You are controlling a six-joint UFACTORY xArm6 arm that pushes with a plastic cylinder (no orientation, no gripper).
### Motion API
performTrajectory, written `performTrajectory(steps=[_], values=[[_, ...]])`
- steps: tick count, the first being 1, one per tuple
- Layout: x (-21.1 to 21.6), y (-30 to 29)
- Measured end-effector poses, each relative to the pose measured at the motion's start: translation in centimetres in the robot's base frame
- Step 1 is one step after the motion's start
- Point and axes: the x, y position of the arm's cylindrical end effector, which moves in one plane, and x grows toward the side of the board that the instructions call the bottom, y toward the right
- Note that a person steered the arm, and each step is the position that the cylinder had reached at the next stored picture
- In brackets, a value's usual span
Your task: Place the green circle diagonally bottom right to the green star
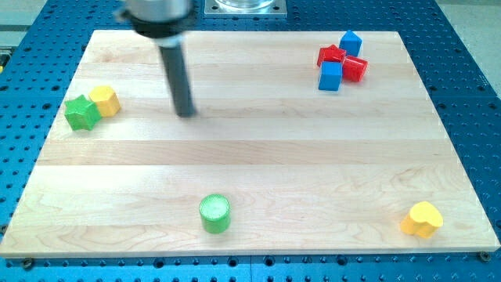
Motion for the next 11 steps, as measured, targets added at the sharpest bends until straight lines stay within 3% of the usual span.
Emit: performTrajectory(steps=[1,2,3,4,5,6,8,9,11], values=[[6.5,9.0],[13.0,11.6],[19.5,5.6],[18.3,-0.2],[13.9,-0.6],[14.2,2.7],[7.2,8.4],[9.2,-0.4],[13.3,-6.9]])
